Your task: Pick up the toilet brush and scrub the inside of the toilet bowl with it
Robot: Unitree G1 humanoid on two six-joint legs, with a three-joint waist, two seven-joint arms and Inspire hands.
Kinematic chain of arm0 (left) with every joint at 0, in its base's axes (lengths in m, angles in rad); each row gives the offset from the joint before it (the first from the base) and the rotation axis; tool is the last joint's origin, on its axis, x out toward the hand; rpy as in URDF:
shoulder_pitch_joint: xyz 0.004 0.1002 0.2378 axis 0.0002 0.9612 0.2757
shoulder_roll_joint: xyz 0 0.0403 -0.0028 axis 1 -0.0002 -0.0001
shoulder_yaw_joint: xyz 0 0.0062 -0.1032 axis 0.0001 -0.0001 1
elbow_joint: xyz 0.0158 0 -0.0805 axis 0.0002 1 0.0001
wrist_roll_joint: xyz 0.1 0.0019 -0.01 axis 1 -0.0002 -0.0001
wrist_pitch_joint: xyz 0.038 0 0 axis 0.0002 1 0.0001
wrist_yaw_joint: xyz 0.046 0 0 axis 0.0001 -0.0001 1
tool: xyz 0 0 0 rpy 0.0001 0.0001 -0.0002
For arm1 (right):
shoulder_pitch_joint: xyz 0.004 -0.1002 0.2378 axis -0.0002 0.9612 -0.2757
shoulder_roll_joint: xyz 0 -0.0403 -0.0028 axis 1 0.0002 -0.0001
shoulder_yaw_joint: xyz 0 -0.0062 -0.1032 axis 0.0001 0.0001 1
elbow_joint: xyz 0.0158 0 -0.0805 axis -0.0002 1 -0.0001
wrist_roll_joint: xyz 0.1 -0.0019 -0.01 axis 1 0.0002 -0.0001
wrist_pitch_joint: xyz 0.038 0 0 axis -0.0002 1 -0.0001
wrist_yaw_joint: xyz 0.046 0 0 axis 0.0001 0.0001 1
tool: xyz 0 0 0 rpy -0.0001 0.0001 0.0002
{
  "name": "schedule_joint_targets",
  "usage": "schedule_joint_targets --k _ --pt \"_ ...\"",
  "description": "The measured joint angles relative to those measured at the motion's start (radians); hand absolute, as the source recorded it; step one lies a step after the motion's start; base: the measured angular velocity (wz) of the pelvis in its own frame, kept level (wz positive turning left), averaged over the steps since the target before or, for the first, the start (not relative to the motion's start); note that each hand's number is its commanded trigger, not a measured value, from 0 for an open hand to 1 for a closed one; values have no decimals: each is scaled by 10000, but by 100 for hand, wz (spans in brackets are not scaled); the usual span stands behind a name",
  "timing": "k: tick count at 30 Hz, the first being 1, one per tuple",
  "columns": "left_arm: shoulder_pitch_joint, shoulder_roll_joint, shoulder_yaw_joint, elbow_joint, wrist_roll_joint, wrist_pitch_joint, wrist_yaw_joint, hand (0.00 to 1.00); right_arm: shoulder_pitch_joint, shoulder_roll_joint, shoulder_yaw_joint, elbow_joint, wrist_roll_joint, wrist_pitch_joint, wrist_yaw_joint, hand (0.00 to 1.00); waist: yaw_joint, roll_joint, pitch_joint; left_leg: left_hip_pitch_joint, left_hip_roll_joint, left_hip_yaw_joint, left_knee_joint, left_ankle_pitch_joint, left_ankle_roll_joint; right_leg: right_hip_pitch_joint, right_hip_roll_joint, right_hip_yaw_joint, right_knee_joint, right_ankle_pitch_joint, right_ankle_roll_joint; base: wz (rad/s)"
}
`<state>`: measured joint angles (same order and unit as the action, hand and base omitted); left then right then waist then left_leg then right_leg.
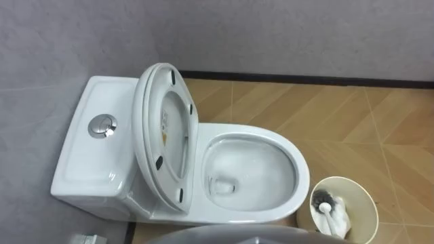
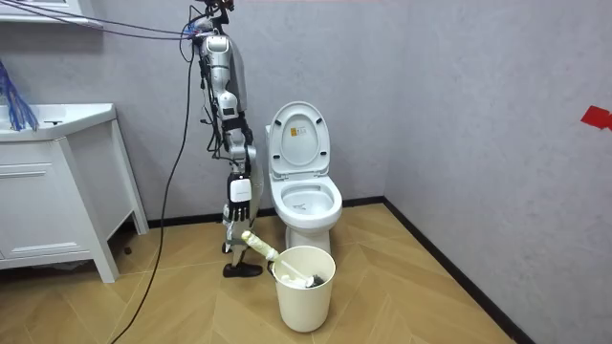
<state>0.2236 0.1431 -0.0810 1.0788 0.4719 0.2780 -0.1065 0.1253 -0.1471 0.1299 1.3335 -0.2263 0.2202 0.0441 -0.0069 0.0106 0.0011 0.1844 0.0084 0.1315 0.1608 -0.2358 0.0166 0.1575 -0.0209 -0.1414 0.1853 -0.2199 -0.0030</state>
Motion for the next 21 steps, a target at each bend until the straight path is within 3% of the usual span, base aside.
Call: schedule_joint_targets --k 7,16,21 --pt "-89 -118 104 5 14 5 180 0 149 9 -416 -148 239 6 -193 0 -180 125 -11 25 9 64 -18 -3 -1 -38 17 94 -22 -1 -2 -2" --pt "-64 -130 1044 -208 15 11 591 0 557 44 -1553 -153 2026 1 -1247 0 -329 90 -9 85 87 66 -9 -3 -2 5 27 123 8 -1 -8 0" --pt "119 -137 1115 -209 -35 -76 972 0 556 48 -2684 -194 3382 -19 -1876 0 -754 50 -8 127 119 228 -22 -10 -14 0 63 295 24 -7 -20 -7"
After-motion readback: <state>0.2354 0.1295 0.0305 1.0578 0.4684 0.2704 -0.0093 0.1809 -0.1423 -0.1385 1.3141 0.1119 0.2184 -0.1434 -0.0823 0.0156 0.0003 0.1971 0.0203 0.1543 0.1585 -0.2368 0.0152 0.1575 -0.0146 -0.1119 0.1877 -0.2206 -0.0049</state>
